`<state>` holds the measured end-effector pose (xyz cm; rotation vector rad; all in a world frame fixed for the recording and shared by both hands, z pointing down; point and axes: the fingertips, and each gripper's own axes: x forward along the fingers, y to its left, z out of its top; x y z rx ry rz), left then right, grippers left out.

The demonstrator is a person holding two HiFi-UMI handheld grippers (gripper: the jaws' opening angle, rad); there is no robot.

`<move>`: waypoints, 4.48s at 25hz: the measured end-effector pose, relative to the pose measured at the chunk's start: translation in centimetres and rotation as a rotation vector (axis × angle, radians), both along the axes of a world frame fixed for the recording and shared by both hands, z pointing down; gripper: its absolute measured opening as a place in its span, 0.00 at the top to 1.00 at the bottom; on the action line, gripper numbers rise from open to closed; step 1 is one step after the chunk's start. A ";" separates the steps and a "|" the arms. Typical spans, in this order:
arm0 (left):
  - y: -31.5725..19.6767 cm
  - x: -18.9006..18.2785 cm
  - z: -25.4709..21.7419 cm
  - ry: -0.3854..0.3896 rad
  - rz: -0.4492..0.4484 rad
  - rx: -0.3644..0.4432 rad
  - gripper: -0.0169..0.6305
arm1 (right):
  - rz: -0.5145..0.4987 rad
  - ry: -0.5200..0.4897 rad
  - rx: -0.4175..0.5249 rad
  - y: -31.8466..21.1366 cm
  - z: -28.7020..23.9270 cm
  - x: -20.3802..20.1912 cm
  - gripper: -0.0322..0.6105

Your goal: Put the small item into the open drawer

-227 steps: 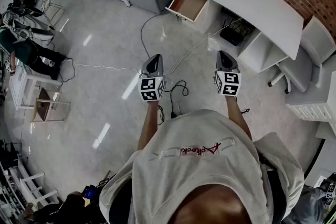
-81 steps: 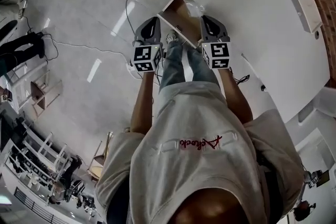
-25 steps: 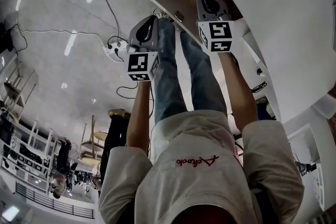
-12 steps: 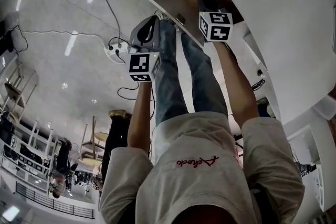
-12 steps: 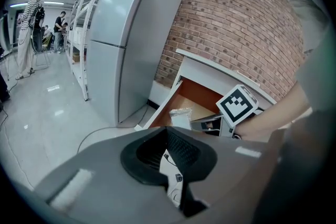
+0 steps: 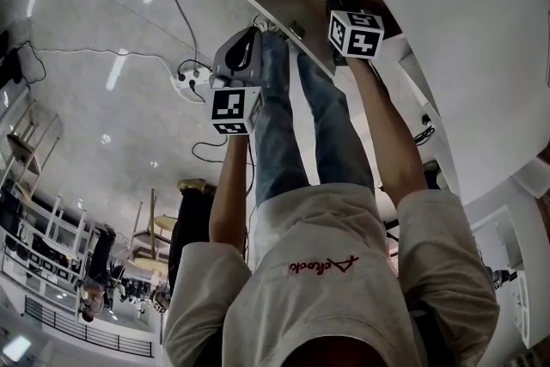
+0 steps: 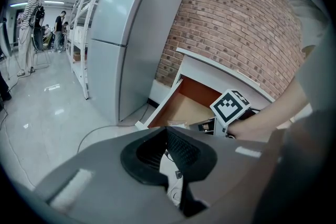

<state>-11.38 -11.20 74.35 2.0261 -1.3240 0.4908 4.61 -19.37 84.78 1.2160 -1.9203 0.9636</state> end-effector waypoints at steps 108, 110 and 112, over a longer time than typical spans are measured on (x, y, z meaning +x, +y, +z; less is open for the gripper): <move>-5.0 7.2 -39.1 -0.124 -0.053 0.594 0.96 | -0.162 -0.072 0.859 2.4 -49.1 8.0 0.93; -5.1 7.1 -39.2 -0.121 -0.056 0.592 0.96 | -0.161 -0.072 0.857 2.3 -49.2 7.9 0.93; -5.2 6.9 -39.2 -0.118 -0.059 0.590 0.96 | -0.159 -0.073 0.856 2.2 -49.3 7.8 0.93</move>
